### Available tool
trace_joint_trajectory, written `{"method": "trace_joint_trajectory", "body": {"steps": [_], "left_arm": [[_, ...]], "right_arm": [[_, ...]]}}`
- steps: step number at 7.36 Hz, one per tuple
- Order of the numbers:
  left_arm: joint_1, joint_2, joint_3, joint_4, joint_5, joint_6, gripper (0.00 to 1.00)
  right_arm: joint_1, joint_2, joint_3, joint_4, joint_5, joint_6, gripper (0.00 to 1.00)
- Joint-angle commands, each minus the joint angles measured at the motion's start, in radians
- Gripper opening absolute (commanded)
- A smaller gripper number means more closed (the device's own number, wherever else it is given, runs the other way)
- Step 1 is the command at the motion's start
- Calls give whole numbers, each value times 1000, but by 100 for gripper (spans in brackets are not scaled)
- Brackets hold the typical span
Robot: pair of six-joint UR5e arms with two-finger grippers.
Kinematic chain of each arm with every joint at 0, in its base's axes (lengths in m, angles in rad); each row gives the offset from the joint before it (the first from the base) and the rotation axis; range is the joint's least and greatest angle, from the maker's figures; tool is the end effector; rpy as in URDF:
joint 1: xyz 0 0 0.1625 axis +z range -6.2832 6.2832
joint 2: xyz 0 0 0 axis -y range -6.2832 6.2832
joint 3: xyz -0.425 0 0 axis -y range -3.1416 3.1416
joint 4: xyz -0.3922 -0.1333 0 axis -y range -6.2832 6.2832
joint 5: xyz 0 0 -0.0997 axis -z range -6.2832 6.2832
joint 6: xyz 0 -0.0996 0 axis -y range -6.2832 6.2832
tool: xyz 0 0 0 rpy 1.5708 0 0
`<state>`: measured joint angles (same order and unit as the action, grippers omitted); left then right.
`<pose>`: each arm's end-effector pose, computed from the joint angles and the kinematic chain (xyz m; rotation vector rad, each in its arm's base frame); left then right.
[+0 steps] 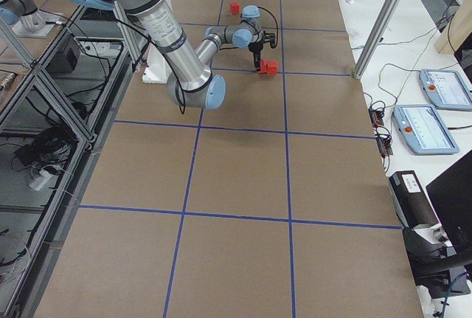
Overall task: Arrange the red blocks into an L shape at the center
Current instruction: 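Lower the cube beside the center cube, nearer the robot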
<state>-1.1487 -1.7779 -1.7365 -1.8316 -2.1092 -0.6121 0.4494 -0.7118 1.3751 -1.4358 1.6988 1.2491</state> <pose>0.1641 -0.5661 0.4454 0.2798 0.7566 -0.0091 -0.6422 -0.4436 0.1962 0.1876 -0.7843 0.0696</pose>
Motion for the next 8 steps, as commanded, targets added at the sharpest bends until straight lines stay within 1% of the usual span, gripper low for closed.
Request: {"method": "trace_joint_trajectory", "body": {"steps": [1,2,4,6,8], "left_arm": [[0,0,2,0,0,0,100],[0,0,2,0,0,0,100],[0,0,2,0,0,0,100],[0,0,2,0,0,0,100],[0,9,0,0,0,0,100]], "right_arm": [[0,0,-4,6,-1,-16,31],[0,0,-4,6,-1,-19,33],[5,0,-4,9,-2,-43,63],[9,0,-4,11,-1,-59,88],[14,0,2,12,-1,-62,92]]}}
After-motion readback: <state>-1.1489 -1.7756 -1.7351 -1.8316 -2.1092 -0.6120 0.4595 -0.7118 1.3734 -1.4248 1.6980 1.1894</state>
